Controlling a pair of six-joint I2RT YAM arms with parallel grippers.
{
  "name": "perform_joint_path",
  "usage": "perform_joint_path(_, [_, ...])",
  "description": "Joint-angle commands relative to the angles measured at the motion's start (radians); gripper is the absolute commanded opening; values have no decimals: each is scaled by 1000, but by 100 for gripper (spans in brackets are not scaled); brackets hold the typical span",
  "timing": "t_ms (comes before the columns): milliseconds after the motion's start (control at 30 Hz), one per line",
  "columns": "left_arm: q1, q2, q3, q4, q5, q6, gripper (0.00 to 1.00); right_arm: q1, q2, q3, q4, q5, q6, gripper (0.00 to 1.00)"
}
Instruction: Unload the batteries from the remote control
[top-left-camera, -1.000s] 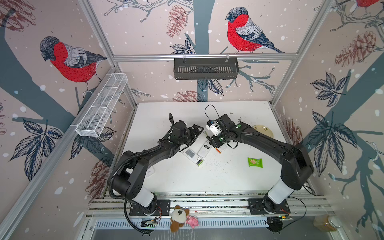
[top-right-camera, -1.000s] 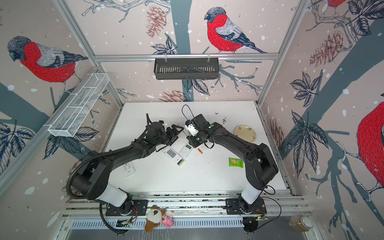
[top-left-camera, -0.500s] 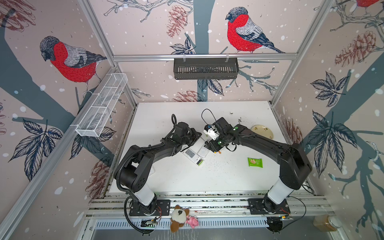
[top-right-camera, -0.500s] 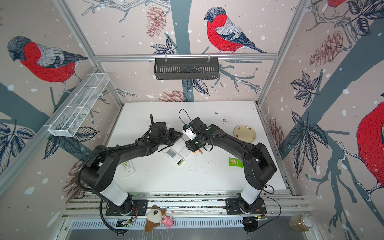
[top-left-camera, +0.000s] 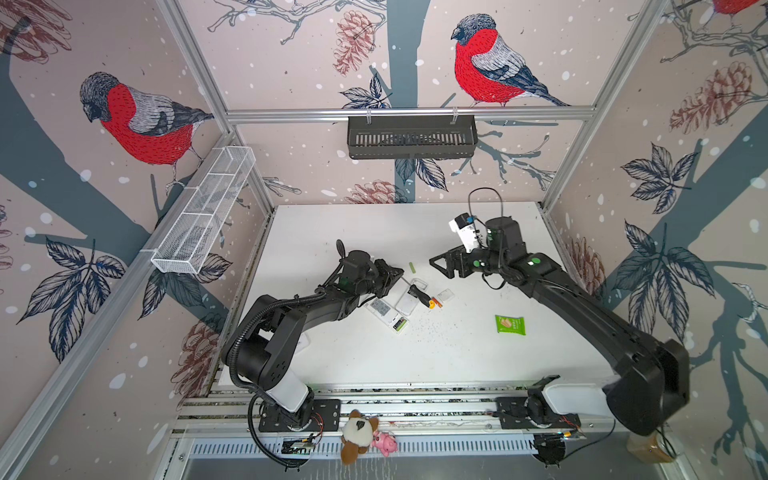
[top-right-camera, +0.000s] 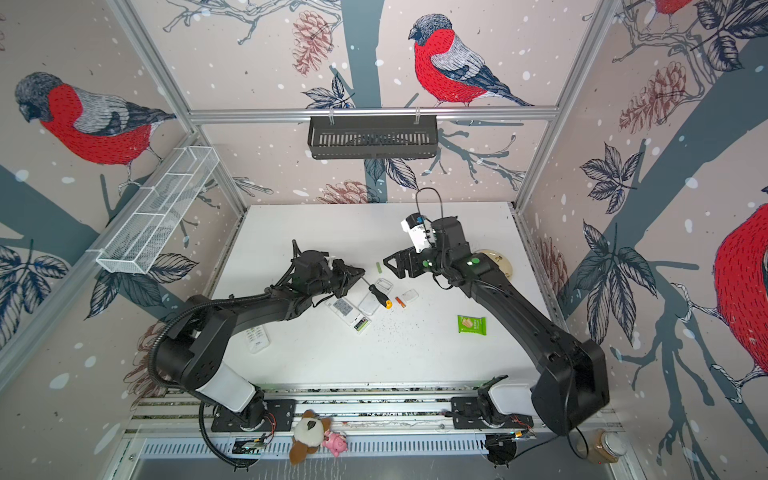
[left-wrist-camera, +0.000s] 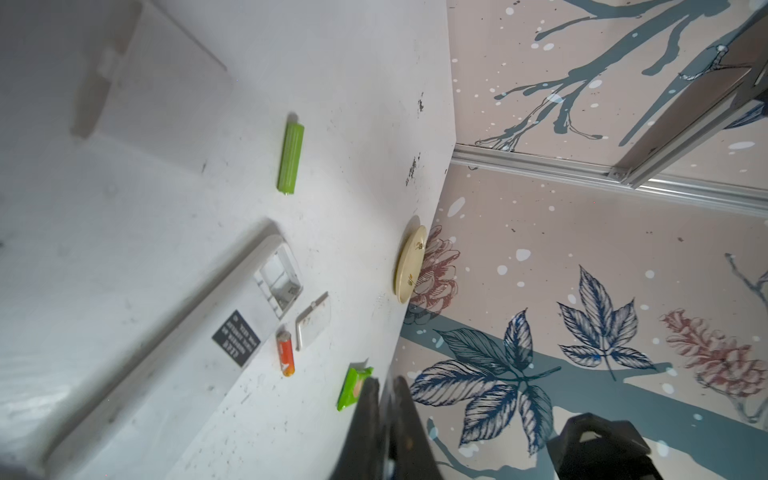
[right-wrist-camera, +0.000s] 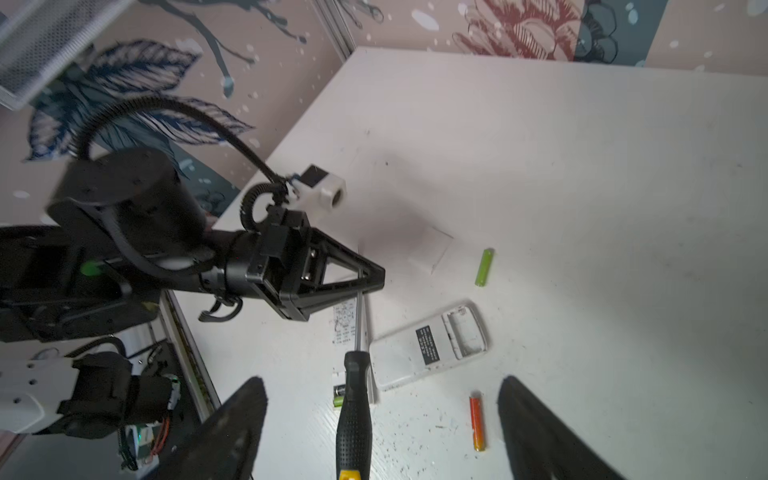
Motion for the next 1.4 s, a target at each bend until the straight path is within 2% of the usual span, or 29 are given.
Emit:
perform_joint_path(0, [1, -18, -13, 220, 21, -203, 0, -31, -72, -49, 169, -106, 30, 99])
perform_joint_path(100, [1, -12, -47, 346, 0, -334, 0, -29, -71, -22, 69, -108, -69, 99])
perform_joint_path(167, [1, 3, -68, 430, -16, -417, 0, -20, -71, -23, 41, -110, -92, 100])
perform_joint_path(333, [-5, 36, -57, 524, -31, -521, 0, 76, -97, -84, 65, -19, -147, 100])
perform_joint_path(600, [-13, 54, -36, 523, -31, -522, 0, 135, -45, -105, 109, 83, -147, 100])
perform_joint_path(800, [-16, 53, -38, 523, -25, -518, 0, 135, -20, -94, 149, 99, -146, 96])
perform_joint_path(1100, [-20, 48, -42, 517, -22, -504, 0, 137, 59, -55, 138, 90, -160, 83])
perform_joint_path(1367, [-22, 51, -45, 527, -21, -502, 0, 137, 100, -26, 138, 70, -156, 66])
